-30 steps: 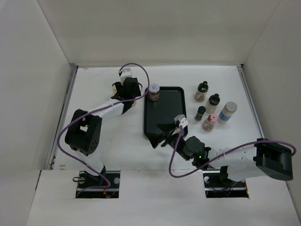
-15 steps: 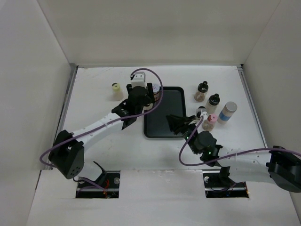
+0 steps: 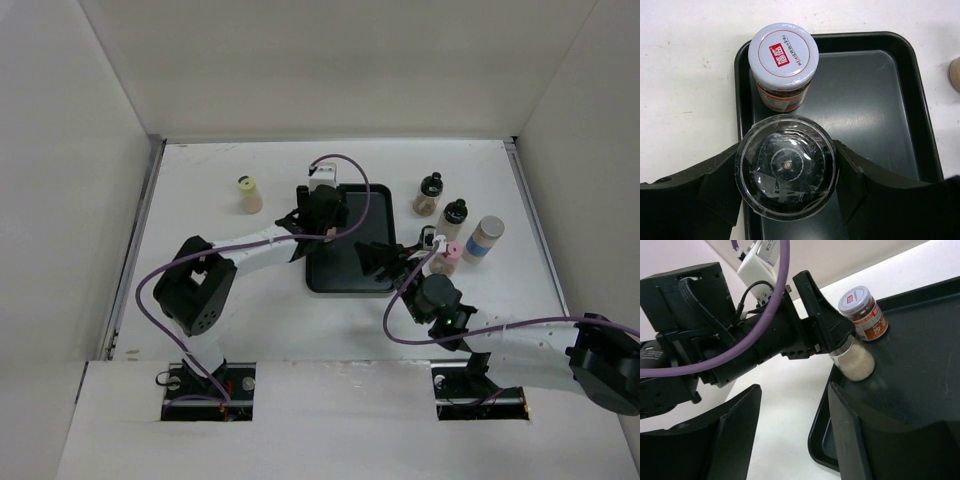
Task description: Organize the condiment bottles
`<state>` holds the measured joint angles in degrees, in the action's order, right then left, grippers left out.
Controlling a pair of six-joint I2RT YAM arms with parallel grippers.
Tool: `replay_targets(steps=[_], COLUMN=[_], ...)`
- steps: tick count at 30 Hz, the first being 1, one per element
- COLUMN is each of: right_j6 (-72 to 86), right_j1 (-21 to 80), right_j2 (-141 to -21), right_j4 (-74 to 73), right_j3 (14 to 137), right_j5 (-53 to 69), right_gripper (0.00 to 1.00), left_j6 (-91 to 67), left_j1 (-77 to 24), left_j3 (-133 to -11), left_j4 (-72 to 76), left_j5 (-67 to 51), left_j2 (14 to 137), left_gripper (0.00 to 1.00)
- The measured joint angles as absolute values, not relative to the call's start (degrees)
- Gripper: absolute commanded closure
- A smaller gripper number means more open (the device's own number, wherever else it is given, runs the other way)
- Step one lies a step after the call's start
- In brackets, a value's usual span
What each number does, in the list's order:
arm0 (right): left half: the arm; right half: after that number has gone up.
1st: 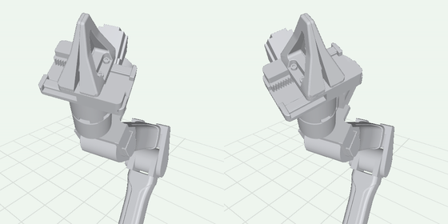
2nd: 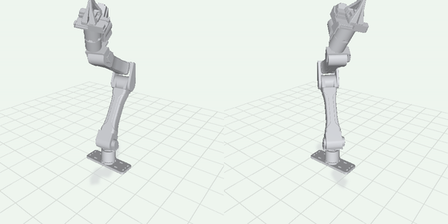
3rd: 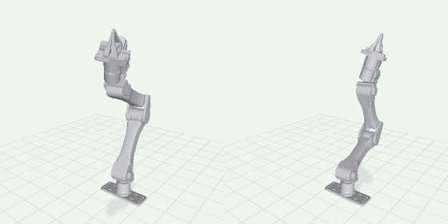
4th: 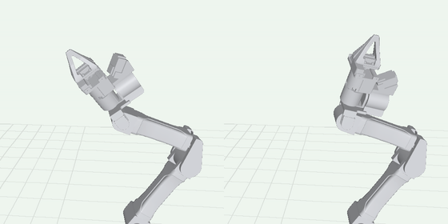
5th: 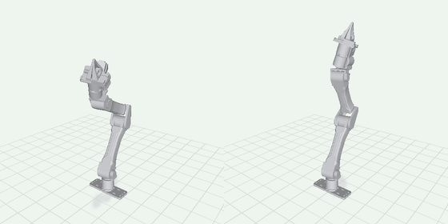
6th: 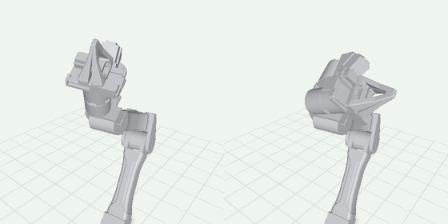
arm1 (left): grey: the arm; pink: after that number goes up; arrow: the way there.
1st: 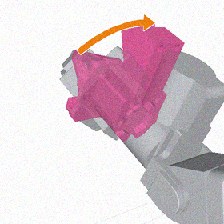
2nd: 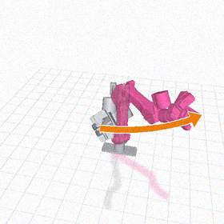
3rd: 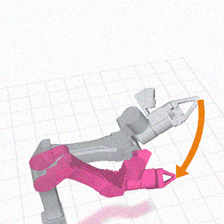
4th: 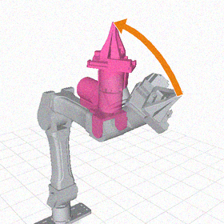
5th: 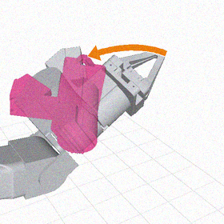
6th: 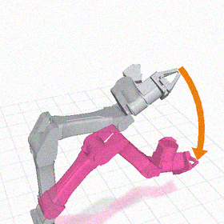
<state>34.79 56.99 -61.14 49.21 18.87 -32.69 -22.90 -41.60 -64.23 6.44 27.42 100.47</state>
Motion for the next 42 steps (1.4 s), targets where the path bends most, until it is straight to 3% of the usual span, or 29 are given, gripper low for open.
replay_targets(steps=[2,5,8,10,21,27,30,35,42], right_j6=[34.8,34.8,34.7,34.7,34.5,33.7,33.4,32.8,32.0], right_j1=[57.0,57.0,57.1,57.1,57.3,57.8,58.2,59.3,60.4], right_j2=[-61.2,-61.3,-61.5,-61.5,-63.1,-64.6,-65.3,-67.6,-70.2], right_j4=[49.2,49.2,49.2,49.3,49.3,48.7,48.4,48.1,47.9], right_j3=[18.9,18.9,18.9,18.9,18.9,19.4,20.4,22.1,23.3], right_j5=[-32.5,-32.4,-32.3,-32.3,-32.2,-30.5,-29.3,-27.4,-25.5], right_gripper=[0.36,0.35,0.34,0.34,0.33,0.62,0.61,0.47,0.45], left_j6=[-22.9,-22.7,-22.7,-22.7,-24.7,-27.0,-27.9,-28.3,-27.5], left_j1=[-41.4,-41.3,-40.9,-40.8,-35.7,-25.8,-21.7,-17.9,-15.7], left_j3=[-64.4,-64.5,-64.5,-64.2,-52.3,-53.8,-54.3,-57.7,-65.8], left_j4=[7.7,8.6,10.2,10.9,17.8,15.2,12.4,10.1,10.3], left_j5=[27.4,27.5,27.7,27.8,35.7,39.3,39.3,37.2,34.0], left_j2=[101.2,101.6,101.6,101.1,82.4,87.8,91.2,95.8,102.6], left_gripper=[0.50,0.23,0.11,0.09,0.06,0.06,0.06,0.09,0.17])
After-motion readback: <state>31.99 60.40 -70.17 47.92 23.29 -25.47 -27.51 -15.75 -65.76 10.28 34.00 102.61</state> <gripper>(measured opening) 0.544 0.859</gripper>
